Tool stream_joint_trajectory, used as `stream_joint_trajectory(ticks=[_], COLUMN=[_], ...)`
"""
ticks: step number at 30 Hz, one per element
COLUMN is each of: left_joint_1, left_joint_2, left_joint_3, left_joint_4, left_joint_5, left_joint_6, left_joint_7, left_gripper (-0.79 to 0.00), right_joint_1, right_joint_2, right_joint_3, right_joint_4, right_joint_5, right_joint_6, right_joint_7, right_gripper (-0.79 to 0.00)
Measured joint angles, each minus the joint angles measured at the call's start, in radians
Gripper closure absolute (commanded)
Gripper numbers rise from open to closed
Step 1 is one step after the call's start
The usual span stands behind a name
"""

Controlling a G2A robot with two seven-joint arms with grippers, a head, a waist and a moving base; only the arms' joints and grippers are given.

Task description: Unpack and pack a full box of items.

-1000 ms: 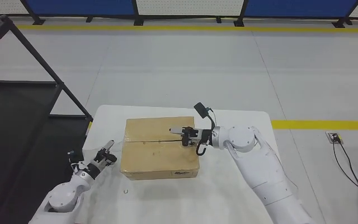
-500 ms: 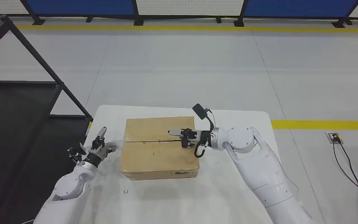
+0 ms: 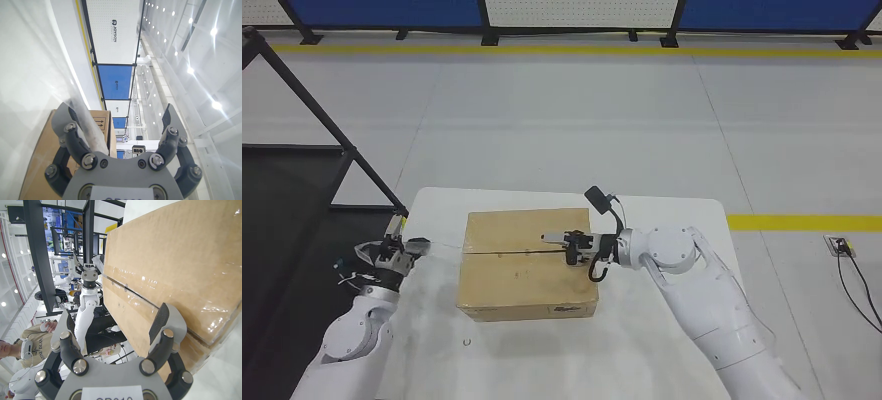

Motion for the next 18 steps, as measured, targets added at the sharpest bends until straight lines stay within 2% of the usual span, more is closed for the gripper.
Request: stream_joint_trajectory(ticks=[10, 18], left_joint_1=[0.099, 0.116], left_joint_2=[0.008, 0.009], left_joint_3=[-0.078, -0.117], left_joint_4=[-0.181, -0.258], left_joint_5=[0.099, 0.117], left_joint_6=[-0.029, -0.008], left_joint_7=[0.053, 0.040], left_gripper=[-0.785, -0.785], right_joint_1=[0.012, 0.018], right_joint_2=[0.001, 0.002], right_joint_3=[-0.013, -0.020], right_joint_4=[0.018, 0.029], right_joint_5=[0.014, 0.023], right_joint_6=[-0.009, -0.019], right_joint_7=[-0.002, -0.003], right_gripper=[-0.785, -0.785])
